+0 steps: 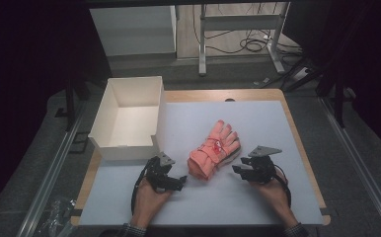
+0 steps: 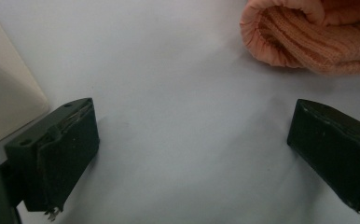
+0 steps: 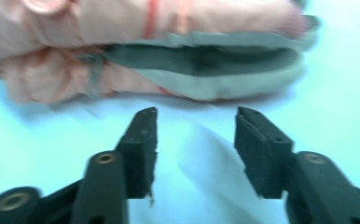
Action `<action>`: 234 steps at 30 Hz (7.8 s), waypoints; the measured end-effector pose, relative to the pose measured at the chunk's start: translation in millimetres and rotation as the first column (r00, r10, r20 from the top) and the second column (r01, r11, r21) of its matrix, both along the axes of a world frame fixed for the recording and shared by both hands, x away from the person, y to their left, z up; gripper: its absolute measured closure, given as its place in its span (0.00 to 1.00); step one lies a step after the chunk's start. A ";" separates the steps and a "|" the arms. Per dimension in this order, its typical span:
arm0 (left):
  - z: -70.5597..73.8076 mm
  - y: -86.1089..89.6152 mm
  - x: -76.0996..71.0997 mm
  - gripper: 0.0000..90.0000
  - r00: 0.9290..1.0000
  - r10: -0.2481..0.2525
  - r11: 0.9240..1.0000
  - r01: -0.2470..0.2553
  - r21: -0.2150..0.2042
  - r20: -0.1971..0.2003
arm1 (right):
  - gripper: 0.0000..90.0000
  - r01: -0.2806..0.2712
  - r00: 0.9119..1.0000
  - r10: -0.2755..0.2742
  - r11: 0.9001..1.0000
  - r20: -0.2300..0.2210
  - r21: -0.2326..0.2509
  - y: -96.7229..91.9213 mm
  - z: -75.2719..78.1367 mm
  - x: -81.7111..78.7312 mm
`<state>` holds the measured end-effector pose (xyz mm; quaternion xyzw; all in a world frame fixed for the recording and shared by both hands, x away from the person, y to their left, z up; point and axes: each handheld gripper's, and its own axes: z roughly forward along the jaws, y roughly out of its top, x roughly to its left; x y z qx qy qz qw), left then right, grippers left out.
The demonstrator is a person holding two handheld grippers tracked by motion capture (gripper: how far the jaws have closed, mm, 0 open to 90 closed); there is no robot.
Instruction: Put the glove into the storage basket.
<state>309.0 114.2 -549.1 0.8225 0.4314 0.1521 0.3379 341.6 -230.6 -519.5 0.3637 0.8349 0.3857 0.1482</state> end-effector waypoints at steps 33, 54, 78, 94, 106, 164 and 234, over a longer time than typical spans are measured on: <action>36.4 -9.4 -4.8 0.00 0.990 -0.140 0.990 0.139 -0.027 -0.025 | 0.17 0.187 0.982 -0.184 0.978 0.038 -0.094 -44.1 -11.8 6.9; 91.7 -51.2 21.6 0.00 0.972 -0.233 0.972 0.233 -0.007 -0.042 | 0.17 0.187 0.982 -0.185 0.978 0.038 -0.093 -44.2 -11.9 6.9; 54.3 -113.7 62.3 0.00 0.962 -0.242 0.962 0.255 0.100 -0.124 | 0.17 0.184 0.983 -0.181 0.979 0.037 -0.093 -44.6 -11.8 7.0; 25.9 -117.7 59.2 0.08 0.956 -0.232 0.957 0.257 0.134 -0.178 | 0.17 0.184 0.983 -0.182 0.978 0.036 -0.093 -44.6 -11.9 7.0; 38.8 -117.4 55.1 0.43 0.943 -0.288 0.932 0.317 0.178 -0.169 | 0.17 0.185 0.983 -0.182 0.978 0.036 -0.093 -44.5 -11.9 7.1; 170.0 -53.6 103.1 0.45 0.995 -0.073 0.988 0.082 0.134 -0.066 | 0.16 0.182 0.983 -0.180 0.979 0.036 -0.090 -44.7 -12.1 7.1; 93.7 100.0 160.0 0.42 0.902 0.412 0.907 -0.394 0.145 -0.128 | 0.16 0.184 0.983 -0.181 0.979 0.039 -0.090 -44.6 -12.1 7.0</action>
